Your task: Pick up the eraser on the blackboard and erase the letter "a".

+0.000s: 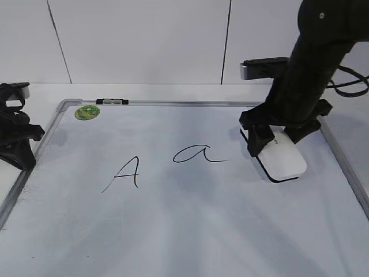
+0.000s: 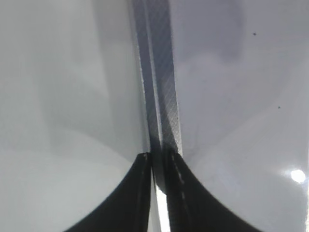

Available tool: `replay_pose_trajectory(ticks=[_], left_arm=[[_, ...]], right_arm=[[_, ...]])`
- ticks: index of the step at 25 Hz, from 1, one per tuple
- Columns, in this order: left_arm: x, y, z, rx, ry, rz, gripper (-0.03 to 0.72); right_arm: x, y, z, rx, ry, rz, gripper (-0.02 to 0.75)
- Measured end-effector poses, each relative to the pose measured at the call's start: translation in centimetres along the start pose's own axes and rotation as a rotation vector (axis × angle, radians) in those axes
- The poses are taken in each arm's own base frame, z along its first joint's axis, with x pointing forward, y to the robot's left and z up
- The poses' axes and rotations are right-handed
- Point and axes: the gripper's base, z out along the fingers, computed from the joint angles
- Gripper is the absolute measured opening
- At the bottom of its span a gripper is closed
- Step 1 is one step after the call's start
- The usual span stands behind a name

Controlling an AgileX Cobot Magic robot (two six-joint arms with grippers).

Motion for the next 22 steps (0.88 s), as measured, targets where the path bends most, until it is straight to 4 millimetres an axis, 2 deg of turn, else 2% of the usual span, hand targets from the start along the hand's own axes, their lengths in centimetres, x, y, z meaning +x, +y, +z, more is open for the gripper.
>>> replay_pose_trajectory(ticks=[6, 12, 15, 22], left_arm=[[0.0, 0.0, 0.0, 0.000, 0.000, 0.000, 0.065], [0.0, 0.0, 0.0, 0.001, 0.000, -0.001, 0.064], [0.0, 0.0, 0.0, 0.002, 0.002, -0.001, 0.064], [0.0, 0.0, 0.1, 0.002, 0.004, -0.001, 0.064]], right_arm=[[-3.3, 2.7, 2.3, 0.007, 0.021, -0.090, 0.572], [-6.0, 4.1, 4.7, 0.007, 0.067, -0.126, 0.572], [-6.7, 4.6, 6.3, 0.011, 0.100, -0.139, 0.572], [-7.3, 5.4, 6.6, 0.021, 0.113, -0.161, 0.572]])
